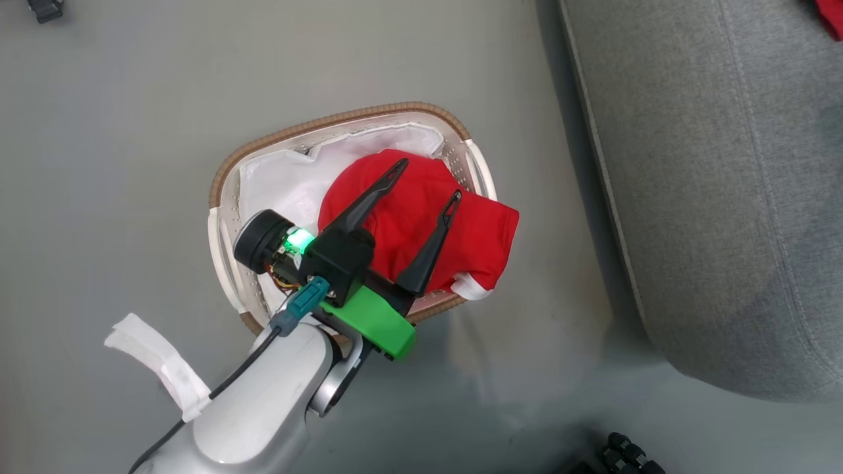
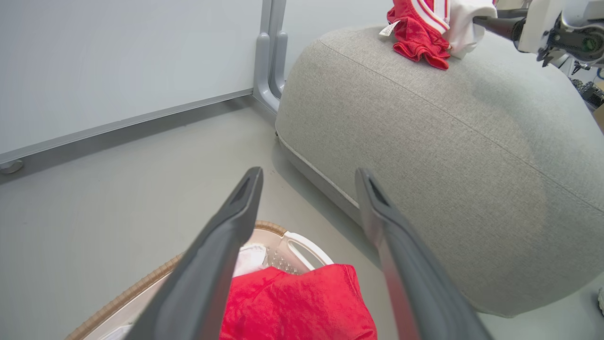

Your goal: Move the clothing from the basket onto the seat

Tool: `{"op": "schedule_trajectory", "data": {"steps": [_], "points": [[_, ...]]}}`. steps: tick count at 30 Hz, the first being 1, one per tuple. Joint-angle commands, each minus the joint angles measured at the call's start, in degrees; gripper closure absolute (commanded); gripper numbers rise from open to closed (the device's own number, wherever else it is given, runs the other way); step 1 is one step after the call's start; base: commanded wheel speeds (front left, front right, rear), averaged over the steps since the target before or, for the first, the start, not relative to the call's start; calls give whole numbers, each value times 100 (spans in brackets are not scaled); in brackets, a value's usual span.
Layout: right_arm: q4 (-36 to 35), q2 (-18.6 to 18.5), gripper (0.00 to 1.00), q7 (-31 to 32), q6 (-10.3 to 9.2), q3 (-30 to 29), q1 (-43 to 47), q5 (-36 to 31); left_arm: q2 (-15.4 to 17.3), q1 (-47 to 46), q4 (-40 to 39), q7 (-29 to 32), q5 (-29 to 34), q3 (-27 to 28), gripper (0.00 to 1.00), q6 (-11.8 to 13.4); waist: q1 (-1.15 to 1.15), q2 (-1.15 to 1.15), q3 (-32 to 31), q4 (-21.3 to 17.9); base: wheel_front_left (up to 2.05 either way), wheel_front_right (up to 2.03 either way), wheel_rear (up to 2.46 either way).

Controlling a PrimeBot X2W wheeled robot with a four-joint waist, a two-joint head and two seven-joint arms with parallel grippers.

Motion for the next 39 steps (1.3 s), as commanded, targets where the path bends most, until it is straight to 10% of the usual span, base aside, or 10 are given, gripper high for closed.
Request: {"op": "schedule_trajectory", "data": {"steps": [1,20,39], "points": [[-59,60,0,-21,-8,-27,134,-63,55,-26,-11,-22,-40,48,0,50,-1,0,-99,-76,0,0,0],[-1201,561,0,-21,-8,808,1085,295,-128,559,489,-317,-483,765,0,194,-1,0,-1465,109,0,0,0],[-2317,1749,0,-21,-8,1670,2796,967,-704,2605,154,-307,119,2963,0,67,-1,0,-2733,816,0,0,0]]}}
